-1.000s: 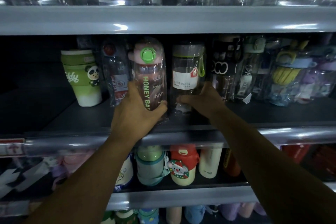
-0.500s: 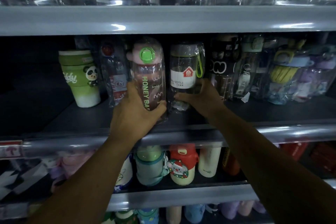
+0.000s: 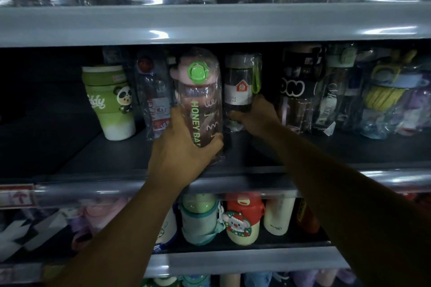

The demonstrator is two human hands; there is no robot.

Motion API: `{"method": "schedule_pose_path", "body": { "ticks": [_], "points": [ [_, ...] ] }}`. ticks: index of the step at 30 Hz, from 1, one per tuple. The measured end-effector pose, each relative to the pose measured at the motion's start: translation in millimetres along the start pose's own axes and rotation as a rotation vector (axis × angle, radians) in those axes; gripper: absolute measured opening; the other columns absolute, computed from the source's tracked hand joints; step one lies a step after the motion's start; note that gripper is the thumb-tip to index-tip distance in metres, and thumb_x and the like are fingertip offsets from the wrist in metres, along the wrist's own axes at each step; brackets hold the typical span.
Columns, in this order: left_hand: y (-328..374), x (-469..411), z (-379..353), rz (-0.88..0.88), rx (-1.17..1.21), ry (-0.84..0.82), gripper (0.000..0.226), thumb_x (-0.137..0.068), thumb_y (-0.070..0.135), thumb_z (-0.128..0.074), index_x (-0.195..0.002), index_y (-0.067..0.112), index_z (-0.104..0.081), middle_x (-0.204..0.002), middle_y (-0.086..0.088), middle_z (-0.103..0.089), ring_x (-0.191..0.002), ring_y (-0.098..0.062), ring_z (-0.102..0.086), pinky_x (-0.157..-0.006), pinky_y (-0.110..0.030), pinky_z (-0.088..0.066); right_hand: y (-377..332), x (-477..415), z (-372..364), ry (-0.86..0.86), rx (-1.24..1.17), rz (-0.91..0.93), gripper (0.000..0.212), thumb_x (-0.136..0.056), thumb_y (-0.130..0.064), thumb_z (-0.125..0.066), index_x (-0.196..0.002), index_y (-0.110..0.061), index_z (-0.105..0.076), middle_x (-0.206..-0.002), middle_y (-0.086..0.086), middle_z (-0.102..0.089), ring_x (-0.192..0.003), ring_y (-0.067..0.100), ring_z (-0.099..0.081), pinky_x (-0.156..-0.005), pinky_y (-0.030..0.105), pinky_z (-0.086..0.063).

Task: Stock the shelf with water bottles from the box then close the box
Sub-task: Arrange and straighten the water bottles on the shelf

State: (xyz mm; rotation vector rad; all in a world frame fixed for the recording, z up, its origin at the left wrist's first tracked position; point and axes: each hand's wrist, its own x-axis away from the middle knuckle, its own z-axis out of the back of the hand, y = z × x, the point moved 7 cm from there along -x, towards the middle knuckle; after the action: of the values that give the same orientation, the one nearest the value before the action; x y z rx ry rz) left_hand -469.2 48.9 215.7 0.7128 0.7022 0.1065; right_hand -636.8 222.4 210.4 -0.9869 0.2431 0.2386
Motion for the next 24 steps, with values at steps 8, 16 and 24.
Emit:
{"method": "schedule_pose_path", "body": {
  "ticks": [8, 16, 24],
  "points": [
    [-4, -1, -3, 0.006, 0.014, -0.010, 0.069, -0.076, 0.056, -0.080, -0.123, 0.033, -0.035, -0.089, 0.024, -0.048, -0.086, -0.014, -0.056, -0.079, -0.030, -0.045, -2, -21, -11, -0.015, 0.055, 0.001, 0.063, -0.087, -0.028, -0.080, -0.141, -0.007, -0.054, -0.136, 0.009, -0.063, -0.123, 0.023, -0.061, -0.086, 0.018, -0.039],
    [-5, -3, -4, 0.021, 0.019, -0.023, 0.074, -0.073, 0.059, -0.077, -0.128, 0.034, -0.034, -0.106, 0.013, -0.061, -0.094, -0.017, -0.064, -0.086, -0.036, -0.054, -2, -28, -12, -0.006, 0.106, 0.030, 0.045, -0.094, -0.028, -0.071, -0.135, -0.012, -0.061, -0.134, 0.010, -0.064, -0.123, 0.024, -0.061, -0.083, 0.017, -0.035],
    [-4, -2, -5, -0.001, 0.021, -0.011, 0.072, -0.074, 0.057, -0.078, -0.127, 0.033, -0.036, -0.104, 0.016, -0.060, -0.094, -0.016, -0.063, -0.085, -0.034, -0.052, 0, -30, -15, -0.004, 0.107, 0.024, 0.048, -0.095, -0.027, -0.071, -0.138, -0.011, -0.058, -0.136, 0.012, -0.062, -0.125, 0.027, -0.059, -0.087, 0.018, -0.035]
  ]
}}
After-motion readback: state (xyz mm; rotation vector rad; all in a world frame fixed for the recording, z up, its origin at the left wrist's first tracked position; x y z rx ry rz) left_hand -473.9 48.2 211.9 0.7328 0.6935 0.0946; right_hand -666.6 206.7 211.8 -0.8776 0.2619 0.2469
